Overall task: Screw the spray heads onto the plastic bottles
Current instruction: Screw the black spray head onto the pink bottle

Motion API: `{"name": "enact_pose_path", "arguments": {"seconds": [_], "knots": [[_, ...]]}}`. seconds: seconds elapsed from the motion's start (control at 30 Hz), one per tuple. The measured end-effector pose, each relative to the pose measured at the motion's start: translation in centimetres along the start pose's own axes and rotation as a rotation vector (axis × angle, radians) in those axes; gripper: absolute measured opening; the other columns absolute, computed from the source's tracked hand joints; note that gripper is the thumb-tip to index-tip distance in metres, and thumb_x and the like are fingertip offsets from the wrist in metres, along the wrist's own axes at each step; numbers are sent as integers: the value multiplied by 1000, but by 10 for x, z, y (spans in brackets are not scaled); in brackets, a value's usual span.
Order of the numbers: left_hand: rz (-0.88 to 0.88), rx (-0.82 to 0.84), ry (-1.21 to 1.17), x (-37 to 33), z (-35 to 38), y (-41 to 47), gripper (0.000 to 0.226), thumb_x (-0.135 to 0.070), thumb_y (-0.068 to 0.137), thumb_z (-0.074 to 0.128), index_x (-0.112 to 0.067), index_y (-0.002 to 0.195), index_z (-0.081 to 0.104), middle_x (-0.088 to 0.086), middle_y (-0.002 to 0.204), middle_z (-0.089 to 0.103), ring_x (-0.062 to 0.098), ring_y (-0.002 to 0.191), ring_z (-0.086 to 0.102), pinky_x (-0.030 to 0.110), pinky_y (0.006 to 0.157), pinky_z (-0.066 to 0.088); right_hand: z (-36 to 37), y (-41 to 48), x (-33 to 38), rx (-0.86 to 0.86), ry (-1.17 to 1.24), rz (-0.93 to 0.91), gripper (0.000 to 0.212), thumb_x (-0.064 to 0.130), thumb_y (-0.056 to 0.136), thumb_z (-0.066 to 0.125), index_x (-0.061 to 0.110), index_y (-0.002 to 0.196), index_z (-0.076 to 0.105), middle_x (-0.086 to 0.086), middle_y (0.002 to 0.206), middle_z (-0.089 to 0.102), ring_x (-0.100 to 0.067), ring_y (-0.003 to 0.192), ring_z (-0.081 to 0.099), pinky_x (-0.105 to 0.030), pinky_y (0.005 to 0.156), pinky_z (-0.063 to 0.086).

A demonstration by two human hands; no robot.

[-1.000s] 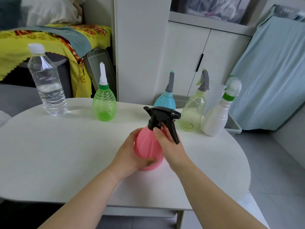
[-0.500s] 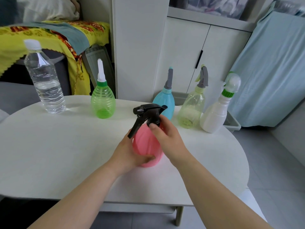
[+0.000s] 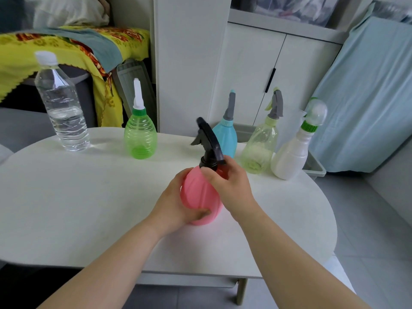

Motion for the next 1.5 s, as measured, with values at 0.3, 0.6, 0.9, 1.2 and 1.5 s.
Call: {"name": "enact_pose_path", "arguments": {"seconds": [0.3,0.6,0.9,1.2,1.5], "knots": [[11,-7,-2,-3,2,0,78,-34,37,73,-54,100,30,-30,102,44,7,98,50,10,72,38,4,-4,-6,-11,62,26,21,14,84,53,26,101,54,8,103,62,-7,100,57,-12,87,44],[14,-15,-11,-4,1,0,83,-32,37,72,-46,108,31,-27,103,45,10,102,51,11,73,38,0,-1,-8,-59,42,12,26,14,78,65,23,96,48,16,90,54,14,81,51,-2,75,39],[39,-59,-18,-6,2,-2,83,-28,41,80,-48,105,32,-30,103,44,2,96,49,9,71,37,1,2,-5,-74,-86,23,14,21,76,66,22,87,57,18,72,55,14,64,51,-1,59,38],[17,105,-45,-4,0,-10,87,-45,26,74,-62,97,26,-30,106,38,-27,89,42,-2,60,39,23,16,12,367,172,127,16,1,68,58,15,61,58,4,78,70,-1,77,64,-14,73,50],[-1,-83,-11,4,-5,-13,81,-38,33,72,-60,90,20,-35,95,33,-19,80,41,1,52,38,28,14,19,174,47,37,31,2,75,56,24,54,59,18,71,69,7,73,61,-3,63,45]]}}
Point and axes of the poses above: each hand's wrist, its own y-axis towards the middle knuckle, its own z-axis out of the palm, x = y × z, the point moved 9 cm from there along y, towards the middle knuckle
